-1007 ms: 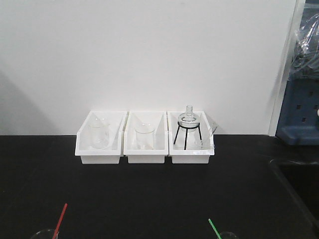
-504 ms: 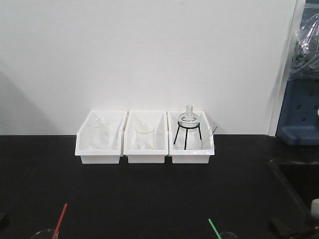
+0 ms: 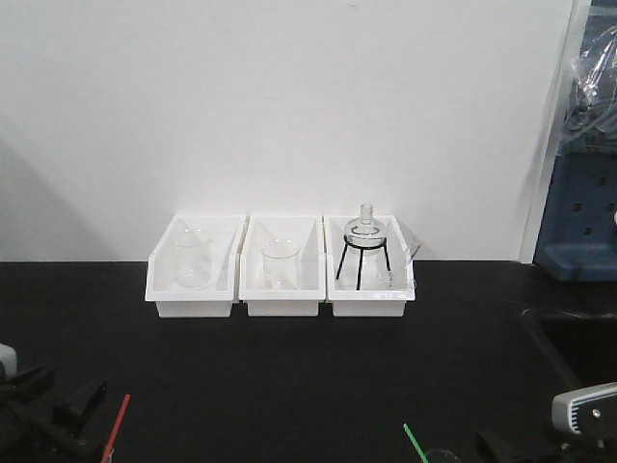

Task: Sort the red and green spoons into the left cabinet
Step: 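Lower both grippers toward the spoon handles in the two beakers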

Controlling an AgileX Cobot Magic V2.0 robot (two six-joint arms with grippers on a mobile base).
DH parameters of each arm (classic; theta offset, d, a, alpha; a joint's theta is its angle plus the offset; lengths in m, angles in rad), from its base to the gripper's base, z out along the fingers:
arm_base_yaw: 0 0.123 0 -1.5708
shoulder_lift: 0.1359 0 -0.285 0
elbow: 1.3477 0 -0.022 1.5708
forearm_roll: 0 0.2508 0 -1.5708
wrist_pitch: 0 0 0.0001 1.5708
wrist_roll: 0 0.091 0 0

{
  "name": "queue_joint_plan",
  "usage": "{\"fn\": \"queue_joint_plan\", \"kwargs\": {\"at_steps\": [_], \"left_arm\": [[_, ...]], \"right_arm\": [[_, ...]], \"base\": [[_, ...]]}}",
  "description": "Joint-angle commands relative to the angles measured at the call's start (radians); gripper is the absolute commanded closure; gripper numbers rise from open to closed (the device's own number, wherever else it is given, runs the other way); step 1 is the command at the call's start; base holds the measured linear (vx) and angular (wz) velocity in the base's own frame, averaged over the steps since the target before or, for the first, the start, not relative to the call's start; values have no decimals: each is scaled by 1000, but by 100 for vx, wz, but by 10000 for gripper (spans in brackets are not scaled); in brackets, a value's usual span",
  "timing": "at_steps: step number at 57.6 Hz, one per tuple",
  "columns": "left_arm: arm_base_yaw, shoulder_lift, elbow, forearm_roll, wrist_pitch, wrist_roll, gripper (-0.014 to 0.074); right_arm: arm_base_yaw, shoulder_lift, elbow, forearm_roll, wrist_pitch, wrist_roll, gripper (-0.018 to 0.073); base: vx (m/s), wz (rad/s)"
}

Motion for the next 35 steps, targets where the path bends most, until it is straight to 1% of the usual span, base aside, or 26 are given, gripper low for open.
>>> {"fn": "queue_joint_plan", "kwargs": {"at_steps": [1,15,24,35], "left_arm": [[-17,35,-74,-4,-86,-8,99],[-59,140,-92,-4,-86,-8,99],[-59,191,-92,-7,-142,-6,99],[-59,246,-92,-7,-171,3,99]], "right_arm": [[0,-15,-31,-2,-84,-4,20],[0,-15,-31,4,-84,-3,20],[0,-15,-31,4,-82,-3,20],[0,-15,-31,5,-81,-3,20]], "base": [[0,0],[0,0],[0,0],[0,0]]}}
